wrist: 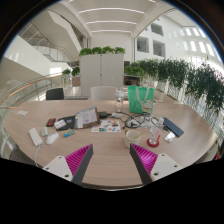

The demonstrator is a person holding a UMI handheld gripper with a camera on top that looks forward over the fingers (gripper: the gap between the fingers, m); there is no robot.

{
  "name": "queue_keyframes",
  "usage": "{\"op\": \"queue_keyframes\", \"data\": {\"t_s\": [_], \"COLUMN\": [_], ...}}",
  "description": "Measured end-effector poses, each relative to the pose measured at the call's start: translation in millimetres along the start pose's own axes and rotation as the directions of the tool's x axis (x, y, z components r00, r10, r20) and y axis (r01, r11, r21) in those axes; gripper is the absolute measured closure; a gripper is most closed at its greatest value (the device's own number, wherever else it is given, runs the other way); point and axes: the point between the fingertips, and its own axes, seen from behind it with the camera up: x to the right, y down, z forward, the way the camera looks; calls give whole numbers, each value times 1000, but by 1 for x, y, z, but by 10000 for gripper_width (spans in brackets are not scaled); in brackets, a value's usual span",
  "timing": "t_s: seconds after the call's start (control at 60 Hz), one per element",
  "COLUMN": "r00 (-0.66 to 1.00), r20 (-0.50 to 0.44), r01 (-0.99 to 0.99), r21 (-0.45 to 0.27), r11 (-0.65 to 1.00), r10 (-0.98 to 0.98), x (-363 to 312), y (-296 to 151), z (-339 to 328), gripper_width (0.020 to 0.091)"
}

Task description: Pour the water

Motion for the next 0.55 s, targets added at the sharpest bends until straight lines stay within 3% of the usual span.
{"op": "queue_keyframes", "data": {"t_s": [0.267,0.55], "r00": [997,996], "r20": [66,81], "r01": [40,44], "r21": [29,38], "r11": [999,998], "r10": [-42,-47], "x": [-123,-149], "y": [-21,-10], "z": [-94,-135], "gripper_width": [264,264]}}
